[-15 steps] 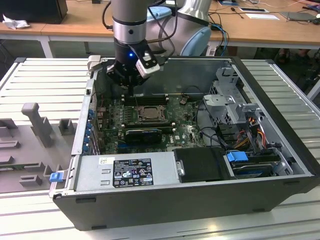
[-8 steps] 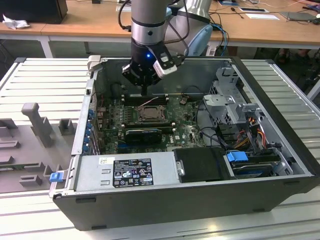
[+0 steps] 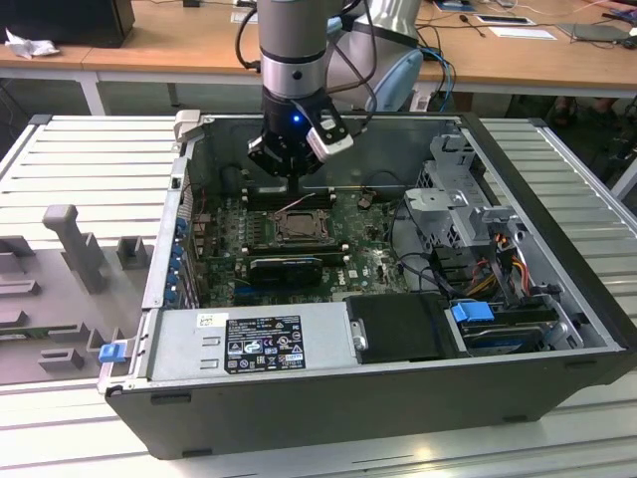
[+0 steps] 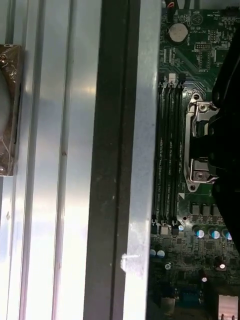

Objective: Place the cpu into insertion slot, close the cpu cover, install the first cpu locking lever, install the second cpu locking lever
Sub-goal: 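Install the first cpu locking lever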

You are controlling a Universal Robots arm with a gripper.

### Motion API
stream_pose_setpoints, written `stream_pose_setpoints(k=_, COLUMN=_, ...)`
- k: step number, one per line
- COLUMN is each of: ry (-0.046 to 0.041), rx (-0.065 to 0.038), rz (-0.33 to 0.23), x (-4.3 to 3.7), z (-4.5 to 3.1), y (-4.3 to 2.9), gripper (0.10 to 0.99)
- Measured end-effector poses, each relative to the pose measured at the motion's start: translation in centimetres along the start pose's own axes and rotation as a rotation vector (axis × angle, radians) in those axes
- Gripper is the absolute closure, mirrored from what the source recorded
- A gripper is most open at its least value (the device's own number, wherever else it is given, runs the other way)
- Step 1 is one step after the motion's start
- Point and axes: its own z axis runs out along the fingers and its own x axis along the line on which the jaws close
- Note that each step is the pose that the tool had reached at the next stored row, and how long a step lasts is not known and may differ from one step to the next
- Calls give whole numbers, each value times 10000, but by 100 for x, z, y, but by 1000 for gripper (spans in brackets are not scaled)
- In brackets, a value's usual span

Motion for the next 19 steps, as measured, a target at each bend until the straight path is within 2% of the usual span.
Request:
stream_pose_setpoints(k=2, ry=-9, rx=7, rz=156, x=1, z=12, y=-1, gripper=980)
stream_pose_setpoints(k=10, ry=-12, rx=6, rz=162, x=2, z=62, y=-3, gripper=980)
stream_pose_setpoints(k=12, ry=-13, rx=5, rz=163, x=-27, z=112, y=29, gripper=980)
stream_pose_setpoints(k=16, ry=-11, rx=-3, rz=158, x=-68, z=140, y=98, gripper=980)
stream_pose_setpoints(k=19, ry=-11, rx=-3, rz=161, x=-121, z=165, y=101, gripper=980)
